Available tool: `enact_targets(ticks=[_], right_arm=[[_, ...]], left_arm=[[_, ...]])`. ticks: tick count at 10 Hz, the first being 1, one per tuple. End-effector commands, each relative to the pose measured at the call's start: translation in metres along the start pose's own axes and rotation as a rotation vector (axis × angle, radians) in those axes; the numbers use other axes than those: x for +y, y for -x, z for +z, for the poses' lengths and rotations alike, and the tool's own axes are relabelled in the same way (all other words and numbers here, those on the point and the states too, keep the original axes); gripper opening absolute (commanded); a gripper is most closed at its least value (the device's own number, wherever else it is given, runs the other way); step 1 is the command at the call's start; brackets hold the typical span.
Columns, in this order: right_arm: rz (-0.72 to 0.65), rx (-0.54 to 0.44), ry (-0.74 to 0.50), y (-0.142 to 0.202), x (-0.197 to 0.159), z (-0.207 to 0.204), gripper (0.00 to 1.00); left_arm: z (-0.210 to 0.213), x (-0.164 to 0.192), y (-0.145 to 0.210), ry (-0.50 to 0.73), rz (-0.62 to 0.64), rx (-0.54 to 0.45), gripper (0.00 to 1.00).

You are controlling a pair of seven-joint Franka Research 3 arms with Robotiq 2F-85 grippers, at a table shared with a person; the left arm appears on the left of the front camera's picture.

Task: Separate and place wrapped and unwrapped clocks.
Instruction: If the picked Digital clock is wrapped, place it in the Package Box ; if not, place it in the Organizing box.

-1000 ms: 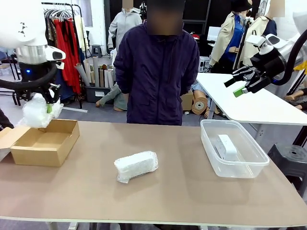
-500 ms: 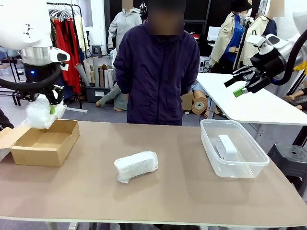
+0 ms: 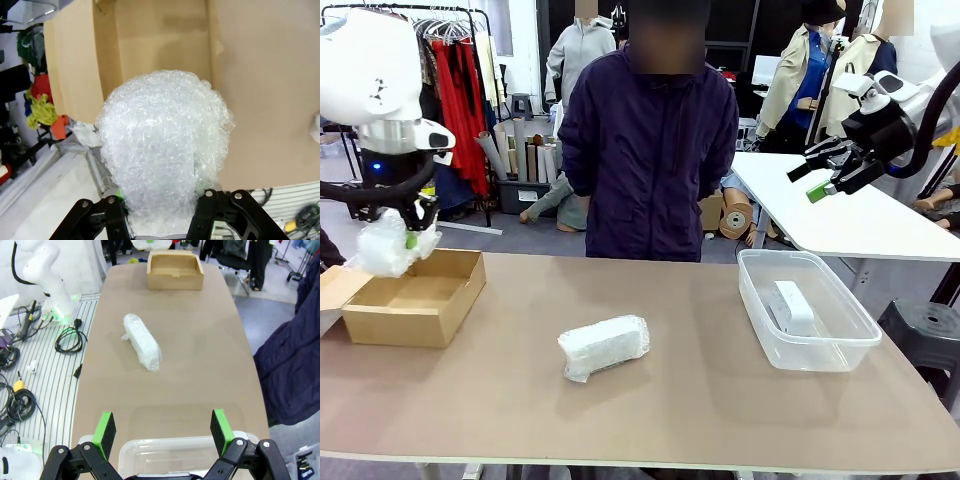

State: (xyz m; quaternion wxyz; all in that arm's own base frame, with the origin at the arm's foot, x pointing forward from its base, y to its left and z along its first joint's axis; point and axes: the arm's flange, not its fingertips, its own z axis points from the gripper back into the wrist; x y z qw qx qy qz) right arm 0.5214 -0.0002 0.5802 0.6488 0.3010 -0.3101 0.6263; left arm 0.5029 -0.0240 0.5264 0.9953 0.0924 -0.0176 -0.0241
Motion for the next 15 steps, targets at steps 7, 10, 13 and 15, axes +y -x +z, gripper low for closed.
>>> enact_targets(ticks=[7,10,13,15], right_arm=[[0.013,0.006,0.000,0.000,0.005,-0.001,1.00],[0.013,0.006,0.000,0.000,0.005,-0.001,1.00],[0.013,0.006,0.000,0.000,0.005,-0.001,1.00],[0.013,0.006,0.000,0.000,0.005,-0.001,1.00]], left_arm=[[-0.075,0.068,-0.096,0.051,-0.057,-0.097,0.00],[-0.098,0.067,-0.111,0.101,-0.067,-0.040,0.00],[-0.103,0.058,-0.106,0.070,-0.059,-0.058,0.00],[-0.108,0.057,-0.107,0.091,-0.054,-0.035,0.00]])
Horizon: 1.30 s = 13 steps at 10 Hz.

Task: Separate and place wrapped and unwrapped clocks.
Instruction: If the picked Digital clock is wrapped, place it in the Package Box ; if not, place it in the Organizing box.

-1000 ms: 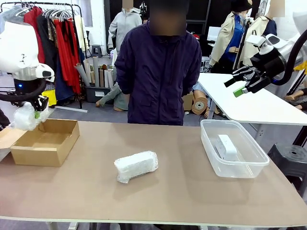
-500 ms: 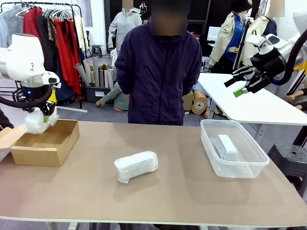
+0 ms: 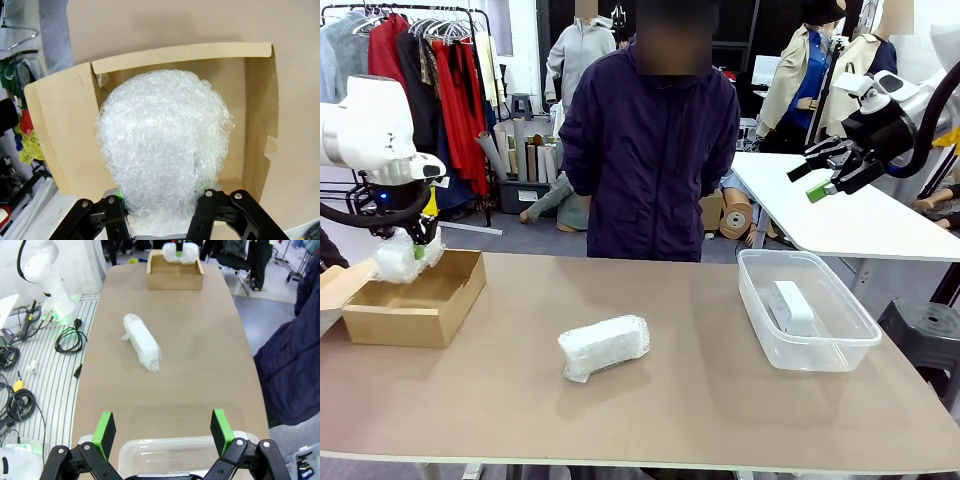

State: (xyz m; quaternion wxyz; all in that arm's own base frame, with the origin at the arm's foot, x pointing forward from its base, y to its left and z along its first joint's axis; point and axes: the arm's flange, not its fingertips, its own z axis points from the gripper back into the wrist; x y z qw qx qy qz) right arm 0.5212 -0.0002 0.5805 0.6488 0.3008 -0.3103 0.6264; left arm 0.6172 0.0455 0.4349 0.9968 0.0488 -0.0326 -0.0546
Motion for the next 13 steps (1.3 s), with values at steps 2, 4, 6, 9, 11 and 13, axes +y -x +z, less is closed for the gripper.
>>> enact_targets(ticks=[2,4,6,9,11,13], right_arm=[[0.013,0.006,-0.001,0.001,0.005,-0.001,1.00],[0.013,0.006,-0.001,0.001,0.005,-0.001,1.00],[0.013,0.006,-0.001,0.001,0.005,-0.001,1.00],[0.013,0.006,-0.001,0.001,0.005,-0.001,1.00],[0.013,0.006,-0.001,0.001,0.005,-0.001,1.00],[0.013,0.006,-0.001,0.001,0.005,-0.001,1.00]], left_arm=[[-0.018,0.012,0.011,-0.079,0.010,0.096,0.00],[-0.032,0.017,0.007,-0.100,0.001,0.097,0.00],[-0.050,0.023,0.004,-0.108,0.008,0.136,0.00],[-0.065,0.026,-0.001,-0.061,-0.035,0.146,0.00],[-0.069,0.022,-0.004,-0.035,-0.042,0.128,0.00],[-0.070,0.020,-0.006,-0.009,-0.048,0.117,0.19]])
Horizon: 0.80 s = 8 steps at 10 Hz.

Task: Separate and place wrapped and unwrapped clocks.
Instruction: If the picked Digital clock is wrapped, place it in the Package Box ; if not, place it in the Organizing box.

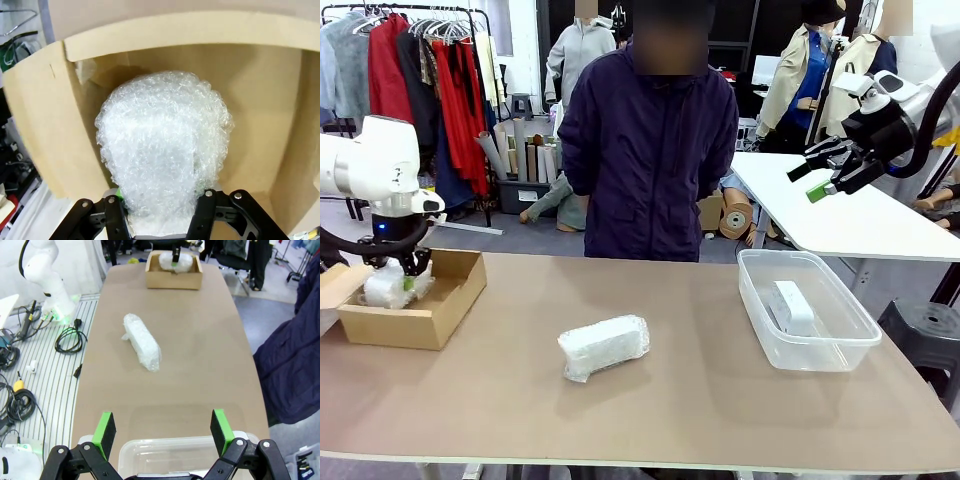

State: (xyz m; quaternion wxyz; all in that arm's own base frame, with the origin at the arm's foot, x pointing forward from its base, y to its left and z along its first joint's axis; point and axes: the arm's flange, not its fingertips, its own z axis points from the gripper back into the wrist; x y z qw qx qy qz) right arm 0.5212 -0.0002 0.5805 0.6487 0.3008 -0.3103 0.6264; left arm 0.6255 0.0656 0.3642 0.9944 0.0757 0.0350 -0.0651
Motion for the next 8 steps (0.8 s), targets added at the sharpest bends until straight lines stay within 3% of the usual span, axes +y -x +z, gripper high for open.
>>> enact_targets(ticks=[1,4,5,8], right_arm=[[0.013,0.006,-0.001,0.001,0.005,-0.001,1.00],[0.013,0.006,-0.001,0.001,0.005,-0.001,1.00],[0.013,0.006,-0.001,0.001,0.005,-0.001,1.00],[0.013,0.006,-0.001,0.001,0.005,-0.001,1.00]], left_arm=[[0.003,0.006,-0.003,0.045,-0.018,-0.027,0.38],[0.004,0.004,-0.002,0.046,-0.009,-0.033,0.96],[0.005,0.004,-0.002,0.039,-0.010,-0.031,1.00],[0.017,-0.006,0.004,0.028,0.013,-0.042,1.00]])
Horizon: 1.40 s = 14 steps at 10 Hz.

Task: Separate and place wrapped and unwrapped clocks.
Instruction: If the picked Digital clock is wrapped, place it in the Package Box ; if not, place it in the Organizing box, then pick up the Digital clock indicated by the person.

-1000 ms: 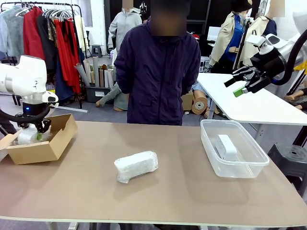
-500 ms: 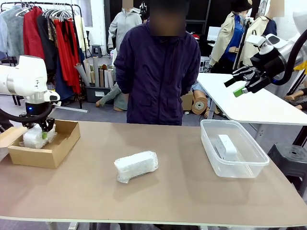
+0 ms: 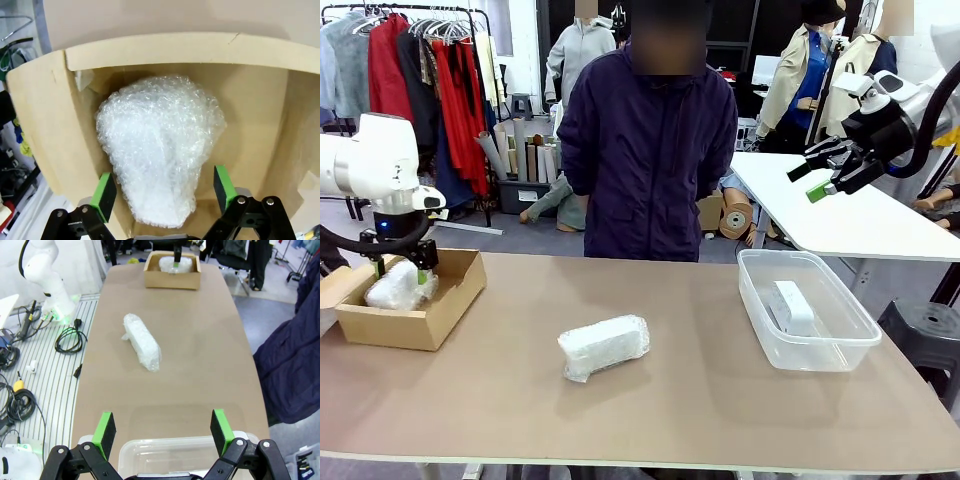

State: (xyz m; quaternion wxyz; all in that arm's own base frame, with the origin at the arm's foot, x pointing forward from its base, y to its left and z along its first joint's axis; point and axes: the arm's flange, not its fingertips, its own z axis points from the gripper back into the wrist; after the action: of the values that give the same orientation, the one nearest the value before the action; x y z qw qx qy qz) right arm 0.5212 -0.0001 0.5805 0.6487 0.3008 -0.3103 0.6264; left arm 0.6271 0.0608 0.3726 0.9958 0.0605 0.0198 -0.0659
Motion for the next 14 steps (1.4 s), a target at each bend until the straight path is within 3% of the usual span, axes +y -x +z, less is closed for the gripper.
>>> enact_targets(ticks=[1,5,14], right_arm=[[0.013,0.006,-0.001,0.001,0.005,-0.001,1.00],[0.013,0.006,-0.001,0.001,0.005,-0.001,1.00],[0.013,0.006,-0.001,0.001,0.005,-0.001,1.00]], left_arm=[[0.016,-0.008,0.008,-0.005,0.012,-0.019,1.00],[0.036,-0.023,0.016,0.014,-0.002,-0.040,1.00],[0.034,-0.014,0.005,-0.004,-0.010,-0.035,1.00]])
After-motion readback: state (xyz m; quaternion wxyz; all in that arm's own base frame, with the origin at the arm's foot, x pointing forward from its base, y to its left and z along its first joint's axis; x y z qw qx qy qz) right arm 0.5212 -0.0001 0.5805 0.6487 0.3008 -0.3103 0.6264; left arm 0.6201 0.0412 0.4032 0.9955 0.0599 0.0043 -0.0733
